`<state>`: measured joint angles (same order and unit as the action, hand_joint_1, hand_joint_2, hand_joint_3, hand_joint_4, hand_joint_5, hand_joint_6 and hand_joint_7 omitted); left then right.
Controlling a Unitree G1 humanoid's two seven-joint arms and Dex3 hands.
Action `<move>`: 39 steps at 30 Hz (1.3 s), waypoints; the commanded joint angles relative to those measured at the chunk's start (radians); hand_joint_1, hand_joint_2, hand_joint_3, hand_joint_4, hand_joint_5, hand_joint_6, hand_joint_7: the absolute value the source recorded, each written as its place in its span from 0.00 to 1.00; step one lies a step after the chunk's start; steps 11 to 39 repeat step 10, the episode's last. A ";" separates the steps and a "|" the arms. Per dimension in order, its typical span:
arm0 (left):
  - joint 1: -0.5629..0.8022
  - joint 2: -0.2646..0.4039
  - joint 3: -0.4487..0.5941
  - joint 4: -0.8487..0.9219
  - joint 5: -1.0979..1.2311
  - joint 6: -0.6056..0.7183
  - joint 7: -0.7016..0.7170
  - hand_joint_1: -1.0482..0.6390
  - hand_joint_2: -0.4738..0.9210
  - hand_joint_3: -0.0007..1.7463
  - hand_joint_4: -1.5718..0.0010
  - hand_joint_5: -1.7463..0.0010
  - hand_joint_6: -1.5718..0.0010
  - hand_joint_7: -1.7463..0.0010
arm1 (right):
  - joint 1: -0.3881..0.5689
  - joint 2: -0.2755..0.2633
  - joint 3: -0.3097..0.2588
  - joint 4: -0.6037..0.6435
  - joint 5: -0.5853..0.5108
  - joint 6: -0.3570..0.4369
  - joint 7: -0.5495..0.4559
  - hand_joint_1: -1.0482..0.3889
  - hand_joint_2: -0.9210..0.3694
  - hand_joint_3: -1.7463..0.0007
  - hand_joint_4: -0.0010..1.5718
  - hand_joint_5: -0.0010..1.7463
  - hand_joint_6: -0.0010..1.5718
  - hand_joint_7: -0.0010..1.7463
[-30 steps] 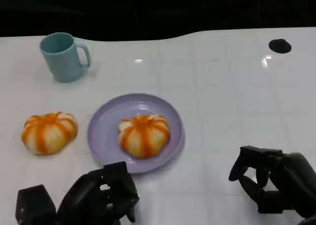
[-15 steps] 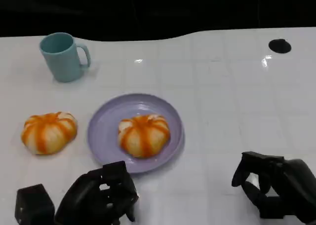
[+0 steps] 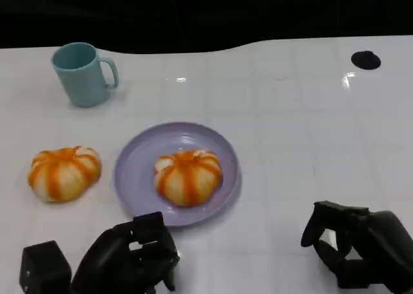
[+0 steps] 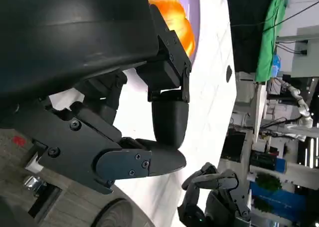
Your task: Grasp the bread from the table and place it into the plate.
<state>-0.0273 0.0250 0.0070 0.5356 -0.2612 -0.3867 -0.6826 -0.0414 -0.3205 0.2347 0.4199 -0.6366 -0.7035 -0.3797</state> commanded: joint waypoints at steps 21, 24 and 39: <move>0.001 0.015 0.008 -0.010 -0.007 0.001 -0.006 0.29 0.81 0.37 0.49 0.00 0.51 0.19 | -0.006 -0.015 0.003 -0.001 0.004 -0.009 -0.009 0.56 0.37 0.35 0.57 1.00 0.44 0.83; 0.001 0.015 0.008 -0.010 -0.007 0.001 -0.006 0.29 0.81 0.37 0.49 0.00 0.51 0.19 | -0.006 -0.015 0.003 -0.001 0.004 -0.009 -0.009 0.56 0.37 0.35 0.57 1.00 0.44 0.83; 0.001 0.015 0.008 -0.010 -0.007 0.001 -0.006 0.29 0.81 0.37 0.49 0.00 0.51 0.19 | -0.006 -0.015 0.003 -0.001 0.004 -0.009 -0.009 0.56 0.37 0.35 0.57 1.00 0.44 0.83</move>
